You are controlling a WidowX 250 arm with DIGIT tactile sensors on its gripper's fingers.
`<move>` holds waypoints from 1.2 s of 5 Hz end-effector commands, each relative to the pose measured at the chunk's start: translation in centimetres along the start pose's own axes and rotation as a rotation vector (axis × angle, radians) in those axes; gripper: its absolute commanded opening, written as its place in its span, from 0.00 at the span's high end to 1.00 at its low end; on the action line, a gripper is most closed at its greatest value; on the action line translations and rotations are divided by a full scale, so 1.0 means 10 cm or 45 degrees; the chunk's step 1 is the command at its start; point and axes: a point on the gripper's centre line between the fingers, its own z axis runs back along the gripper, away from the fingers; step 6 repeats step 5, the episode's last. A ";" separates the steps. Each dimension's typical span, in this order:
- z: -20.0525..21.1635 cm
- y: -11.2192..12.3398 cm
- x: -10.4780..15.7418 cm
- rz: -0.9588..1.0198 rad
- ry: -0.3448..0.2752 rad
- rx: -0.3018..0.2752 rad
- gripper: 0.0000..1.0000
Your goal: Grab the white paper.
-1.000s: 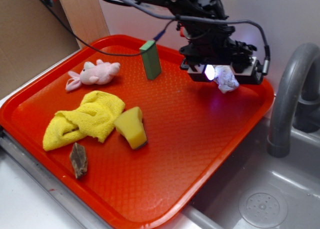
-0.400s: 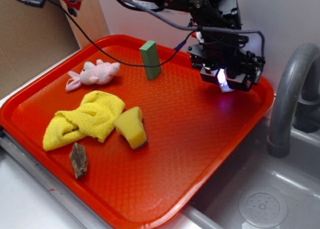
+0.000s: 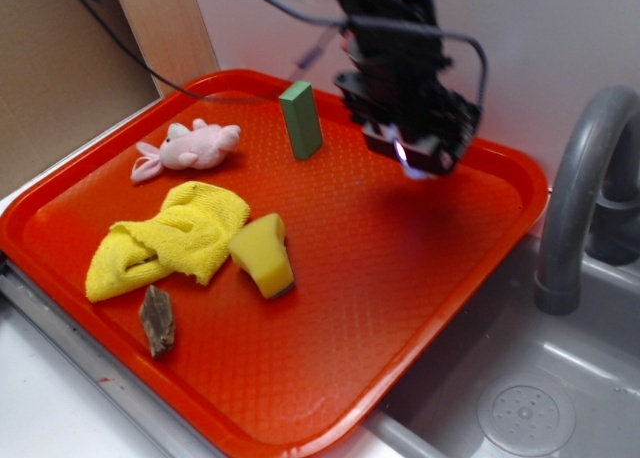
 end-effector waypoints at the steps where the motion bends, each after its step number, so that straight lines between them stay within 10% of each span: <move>1: 1.00 0.55 0.11 -0.068 0.190 -0.318 1.00; 4: 1.94 1.33 -0.43 -0.100 0.015 -0.101 1.00; 6: 1.88 1.44 -0.46 -0.008 0.010 -0.091 1.00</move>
